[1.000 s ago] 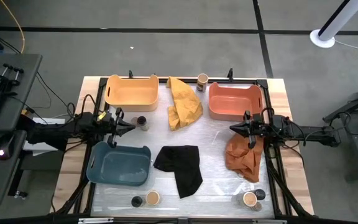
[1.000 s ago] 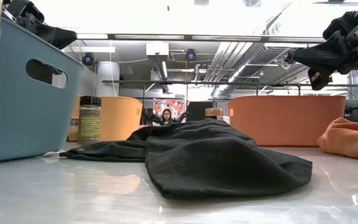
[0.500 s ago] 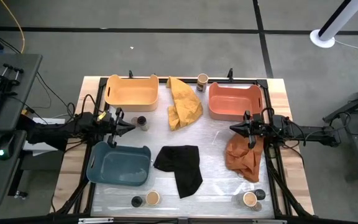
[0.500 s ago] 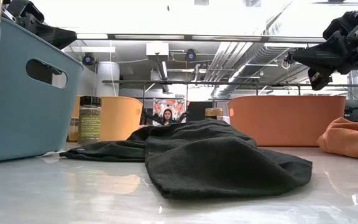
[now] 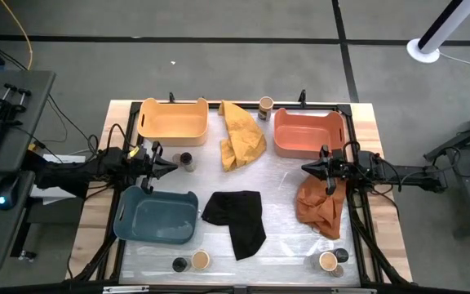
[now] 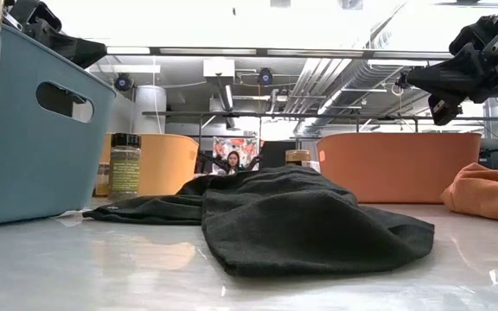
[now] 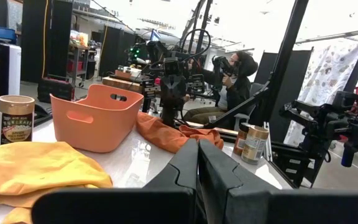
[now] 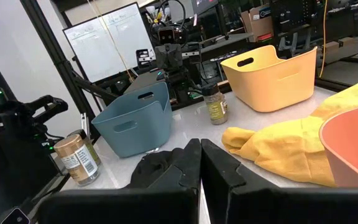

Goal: Sort spices by type

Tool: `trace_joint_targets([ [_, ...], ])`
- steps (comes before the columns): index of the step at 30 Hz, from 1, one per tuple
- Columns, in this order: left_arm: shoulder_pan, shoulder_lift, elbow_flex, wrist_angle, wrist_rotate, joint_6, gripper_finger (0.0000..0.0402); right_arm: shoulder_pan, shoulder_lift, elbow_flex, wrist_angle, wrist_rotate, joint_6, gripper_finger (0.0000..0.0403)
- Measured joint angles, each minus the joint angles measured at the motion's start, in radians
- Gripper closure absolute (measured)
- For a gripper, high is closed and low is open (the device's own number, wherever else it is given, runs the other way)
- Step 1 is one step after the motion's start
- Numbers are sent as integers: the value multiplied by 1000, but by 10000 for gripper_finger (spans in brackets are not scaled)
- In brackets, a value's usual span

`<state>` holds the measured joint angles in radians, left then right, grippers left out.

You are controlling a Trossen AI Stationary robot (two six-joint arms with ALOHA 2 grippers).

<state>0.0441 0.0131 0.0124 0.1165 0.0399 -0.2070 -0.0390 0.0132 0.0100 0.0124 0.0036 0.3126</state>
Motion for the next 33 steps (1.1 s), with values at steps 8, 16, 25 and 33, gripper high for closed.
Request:
trace_joint_targets([
  [8,0,0,0,0,0,0,401,0,0,0,0,0,0,402],
  [16,0,0,0,0,0,0,401,-1,0,0,3,23,-31,402],
  [25,0,0,0,0,0,0,401,-2,10,0,321,245,573,402],
  [33,0,0,0,0,0,0,401,-14,251,233,509,214,388,393],
])
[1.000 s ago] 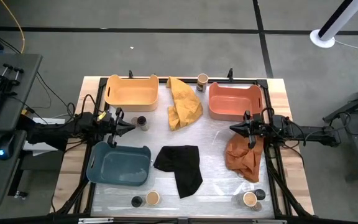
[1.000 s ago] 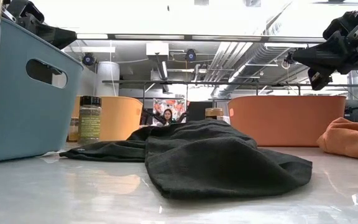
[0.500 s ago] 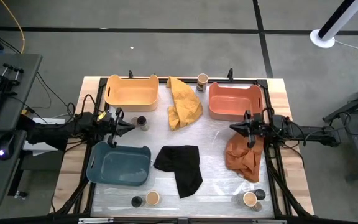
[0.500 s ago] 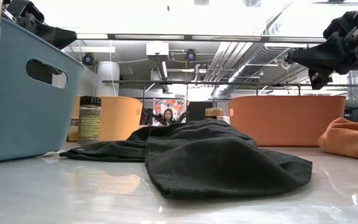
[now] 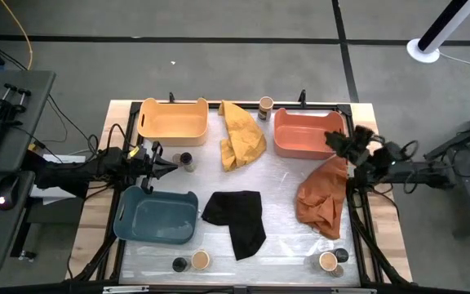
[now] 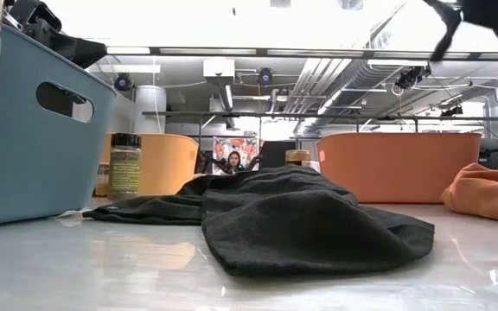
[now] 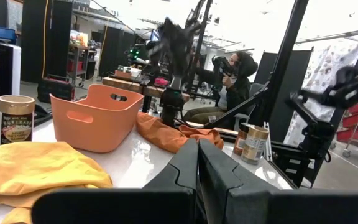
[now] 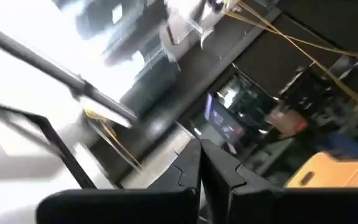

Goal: Sort spices by type
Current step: Put the bottom right gold spice bottle into the orange bin

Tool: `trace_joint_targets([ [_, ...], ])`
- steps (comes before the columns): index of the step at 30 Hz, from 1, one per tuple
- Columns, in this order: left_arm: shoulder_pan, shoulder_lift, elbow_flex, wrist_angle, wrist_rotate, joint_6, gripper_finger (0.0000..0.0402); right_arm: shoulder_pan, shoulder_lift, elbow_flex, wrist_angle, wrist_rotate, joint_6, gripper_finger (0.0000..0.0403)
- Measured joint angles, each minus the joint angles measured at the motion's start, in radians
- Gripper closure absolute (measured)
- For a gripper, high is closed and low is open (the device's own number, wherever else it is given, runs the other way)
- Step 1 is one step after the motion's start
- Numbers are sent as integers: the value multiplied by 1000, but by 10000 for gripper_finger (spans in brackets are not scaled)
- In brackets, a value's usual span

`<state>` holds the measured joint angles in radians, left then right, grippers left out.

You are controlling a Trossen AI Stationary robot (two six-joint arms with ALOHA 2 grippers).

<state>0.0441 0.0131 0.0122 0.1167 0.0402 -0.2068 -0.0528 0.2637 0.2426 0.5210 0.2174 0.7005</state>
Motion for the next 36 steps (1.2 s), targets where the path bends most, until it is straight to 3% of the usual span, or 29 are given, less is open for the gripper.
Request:
trace_joint_targets([
  [3,0,0,0,0,0,0,401,0,144,242,-371,-102,-109,358],
  [7,0,0,0,0,0,0,401,15,366,606,-946,-225,-125,283],
  [12,0,0,0,0,0,0,401,109,658,999,-1482,-408,18,185],
  [16,0,0,0,0,0,0,401,227,863,1220,-1757,-491,203,144],
  [23,0,0,0,0,0,0,401,429,1111,1440,-1915,-615,349,137],
  [28,0,0,0,0,0,0,401,522,1219,1485,-1824,-566,455,137],
  [36,0,0,0,0,0,0,401,560,1344,1478,-1788,-511,378,137],
])
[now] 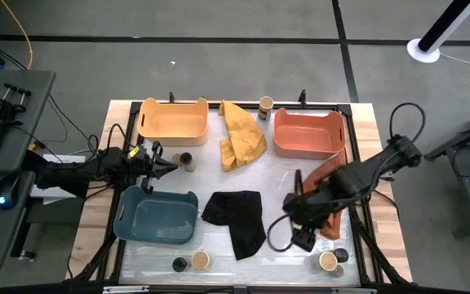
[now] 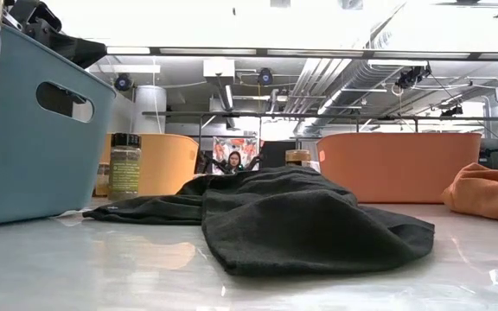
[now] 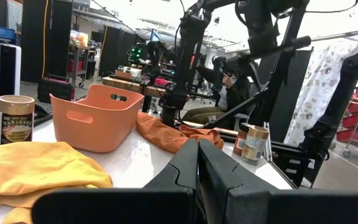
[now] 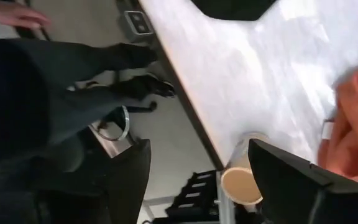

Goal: Sort spices by type
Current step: Put the bottom right gold spice bottle into the orange bin

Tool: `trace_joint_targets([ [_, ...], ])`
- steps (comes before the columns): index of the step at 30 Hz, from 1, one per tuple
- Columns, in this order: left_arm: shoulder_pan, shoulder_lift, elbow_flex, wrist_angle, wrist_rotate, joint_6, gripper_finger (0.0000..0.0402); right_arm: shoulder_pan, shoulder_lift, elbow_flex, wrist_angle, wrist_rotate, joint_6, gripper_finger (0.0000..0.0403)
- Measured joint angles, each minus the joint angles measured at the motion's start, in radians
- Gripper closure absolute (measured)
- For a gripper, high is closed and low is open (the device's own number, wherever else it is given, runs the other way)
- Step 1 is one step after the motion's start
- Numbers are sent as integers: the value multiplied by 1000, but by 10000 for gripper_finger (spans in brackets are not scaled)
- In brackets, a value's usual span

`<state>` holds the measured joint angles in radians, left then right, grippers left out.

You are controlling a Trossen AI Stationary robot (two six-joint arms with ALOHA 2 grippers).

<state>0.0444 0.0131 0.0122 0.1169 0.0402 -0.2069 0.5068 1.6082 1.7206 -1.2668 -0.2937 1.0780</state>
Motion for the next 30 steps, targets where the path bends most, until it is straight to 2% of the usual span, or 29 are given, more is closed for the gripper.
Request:
trace_joint_targets([
  [5,0,0,0,0,0,0,401,5,64,-1,-73,-55,-24,137],
  [8,0,0,0,0,0,0,401,15,98,-1,-195,-96,-41,136],
  [11,0,0,0,0,0,0,401,47,117,-2,-315,-119,-124,123],
  [18,0,0,0,0,0,0,401,136,114,-16,-249,-112,-162,50],
  [26,0,0,0,0,-1,0,401,264,125,-16,-210,-6,49,43],
  [30,0,0,0,0,-1,0,401,328,184,-16,-210,7,43,43],
])
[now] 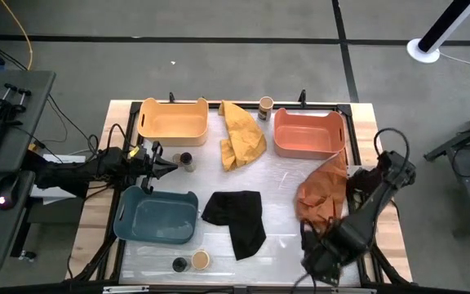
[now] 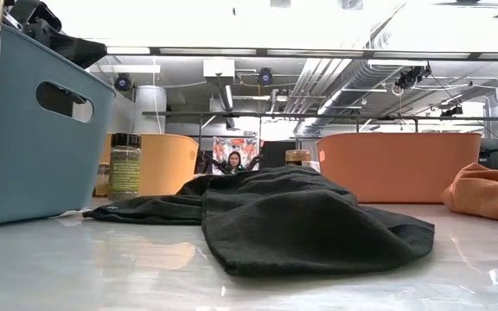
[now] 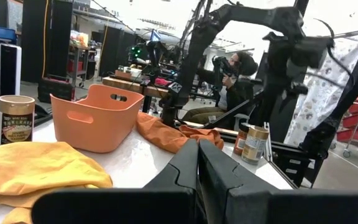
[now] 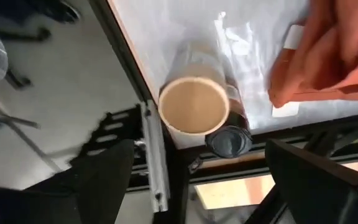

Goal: Sort spices by type
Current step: Put the bottom right gold spice bottle into the orange bin

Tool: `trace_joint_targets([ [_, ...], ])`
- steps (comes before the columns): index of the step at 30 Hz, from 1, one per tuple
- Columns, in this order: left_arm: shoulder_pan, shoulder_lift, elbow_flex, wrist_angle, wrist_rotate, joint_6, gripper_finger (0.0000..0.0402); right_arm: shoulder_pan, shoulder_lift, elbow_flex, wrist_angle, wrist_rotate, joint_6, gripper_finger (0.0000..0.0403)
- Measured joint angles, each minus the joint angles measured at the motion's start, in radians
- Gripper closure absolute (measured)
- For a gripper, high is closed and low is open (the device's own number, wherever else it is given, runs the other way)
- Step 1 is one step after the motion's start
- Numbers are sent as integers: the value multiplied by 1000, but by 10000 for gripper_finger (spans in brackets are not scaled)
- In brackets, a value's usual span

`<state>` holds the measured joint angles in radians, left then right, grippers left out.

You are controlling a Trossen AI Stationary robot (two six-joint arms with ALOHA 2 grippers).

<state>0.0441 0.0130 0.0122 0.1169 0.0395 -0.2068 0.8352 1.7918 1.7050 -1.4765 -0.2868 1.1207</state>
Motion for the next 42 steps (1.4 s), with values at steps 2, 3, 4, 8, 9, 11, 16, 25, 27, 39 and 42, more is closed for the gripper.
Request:
trace_joint_targets([
  [2,0,0,0,0,0,0,401,20,33,0,10,-6,-31,43],
  [3,0,0,0,0,0,0,401,28,47,0,20,-8,-48,43],
  [4,0,0,0,0,0,0,401,35,62,0,31,-9,-63,43],
  [8,0,0,0,0,0,0,401,49,111,0,43,-5,-98,43],
  [9,0,0,0,0,0,0,401,51,119,0,38,3,-96,43],
  [11,0,0,0,0,0,0,401,51,129,0,26,33,-80,43],
  [16,0,0,0,0,0,0,401,51,131,0,-16,100,-30,43],
  [25,0,0,0,0,-1,0,401,51,133,0,18,77,-29,43],
  [27,0,0,0,0,-1,0,401,51,133,-9,31,69,-26,43],
  [39,0,0,0,0,-1,0,401,49,133,-99,77,45,4,43],
  [42,0,0,0,0,-1,0,401,49,133,-126,103,43,7,43],
])
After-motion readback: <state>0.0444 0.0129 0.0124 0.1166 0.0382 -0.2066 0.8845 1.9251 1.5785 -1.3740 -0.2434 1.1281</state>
